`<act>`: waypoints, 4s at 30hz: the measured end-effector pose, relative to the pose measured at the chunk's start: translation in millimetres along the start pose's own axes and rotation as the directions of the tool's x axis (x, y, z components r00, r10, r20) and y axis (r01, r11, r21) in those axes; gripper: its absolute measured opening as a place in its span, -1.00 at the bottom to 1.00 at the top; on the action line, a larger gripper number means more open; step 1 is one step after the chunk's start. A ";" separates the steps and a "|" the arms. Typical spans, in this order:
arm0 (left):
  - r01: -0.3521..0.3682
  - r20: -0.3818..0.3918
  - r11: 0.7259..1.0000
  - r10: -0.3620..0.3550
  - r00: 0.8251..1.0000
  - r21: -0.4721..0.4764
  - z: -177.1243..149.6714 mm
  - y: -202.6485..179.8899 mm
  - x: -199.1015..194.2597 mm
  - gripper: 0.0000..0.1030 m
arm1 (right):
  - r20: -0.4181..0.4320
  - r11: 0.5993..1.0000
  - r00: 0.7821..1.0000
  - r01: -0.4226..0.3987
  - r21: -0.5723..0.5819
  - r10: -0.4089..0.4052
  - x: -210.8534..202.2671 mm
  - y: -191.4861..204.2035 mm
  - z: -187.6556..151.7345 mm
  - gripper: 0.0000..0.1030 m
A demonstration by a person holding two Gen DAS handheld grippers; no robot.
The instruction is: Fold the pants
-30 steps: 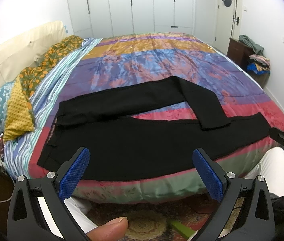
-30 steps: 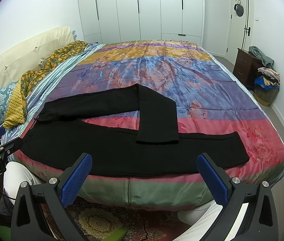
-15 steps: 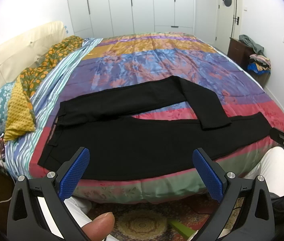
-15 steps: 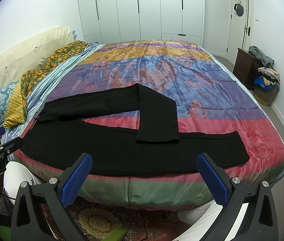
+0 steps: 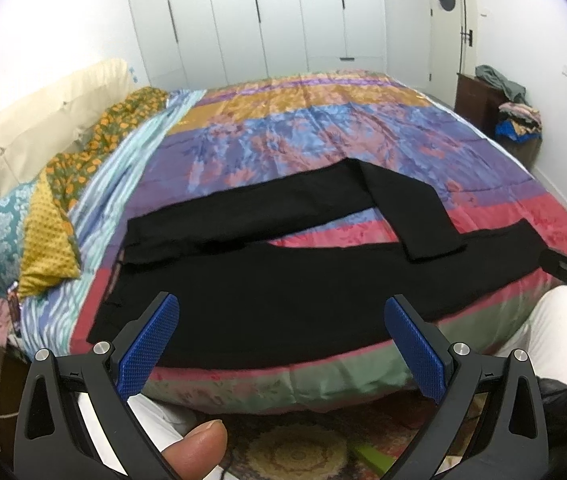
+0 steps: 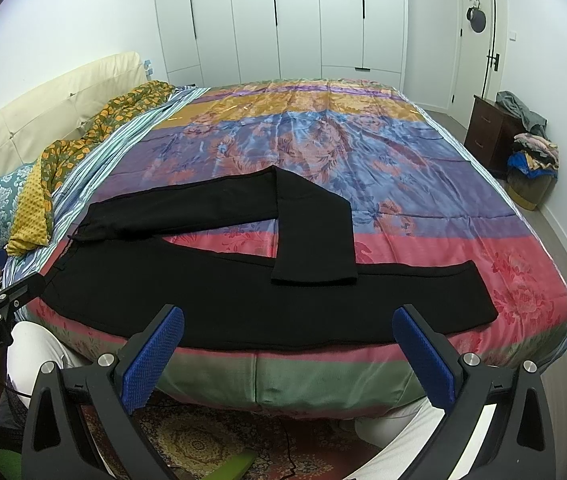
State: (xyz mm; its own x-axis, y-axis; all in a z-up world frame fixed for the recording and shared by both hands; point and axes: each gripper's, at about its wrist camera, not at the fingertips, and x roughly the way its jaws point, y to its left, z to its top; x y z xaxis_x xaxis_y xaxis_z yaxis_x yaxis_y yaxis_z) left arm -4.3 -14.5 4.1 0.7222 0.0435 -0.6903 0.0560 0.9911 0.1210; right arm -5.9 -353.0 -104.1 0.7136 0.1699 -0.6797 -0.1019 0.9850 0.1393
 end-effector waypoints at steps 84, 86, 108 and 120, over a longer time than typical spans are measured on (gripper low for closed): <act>0.040 -0.095 0.999 -0.043 0.995 -0.030 -3.8 0.4 11.3 0.99 | -0.008 0.999 0.999 0.034 0.006 -0.034 -3.3 -6.6 -2.5 1.00; 0.037 -0.094 0.999 -0.039 0.995 -0.026 -3.4 0.4 11.5 0.99 | -0.014 0.999 0.999 0.032 0.009 -0.031 -1.2 -7.6 -2.8 1.00; 0.023 -0.136 0.998 -0.030 0.990 -0.053 -5.9 9.2 24.0 0.99 | -0.032 1.000 0.999 0.018 -0.018 -0.018 4.2 0.0 -5.8 1.00; 0.028 -0.140 0.997 -0.038 0.989 -0.070 -9.1 12.0 27.3 0.99 | -0.052 0.999 0.999 0.007 -0.031 -0.009 12.0 2.9 -8.5 1.00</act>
State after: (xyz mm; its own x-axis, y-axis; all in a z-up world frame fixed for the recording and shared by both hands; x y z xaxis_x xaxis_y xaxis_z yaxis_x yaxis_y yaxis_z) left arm 9.8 -0.3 -19.8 0.6162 0.0230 -0.7872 0.0284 0.9983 0.0514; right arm -3.6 -347.8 -117.9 0.6774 0.1627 -0.7174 -0.1182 0.9866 0.1121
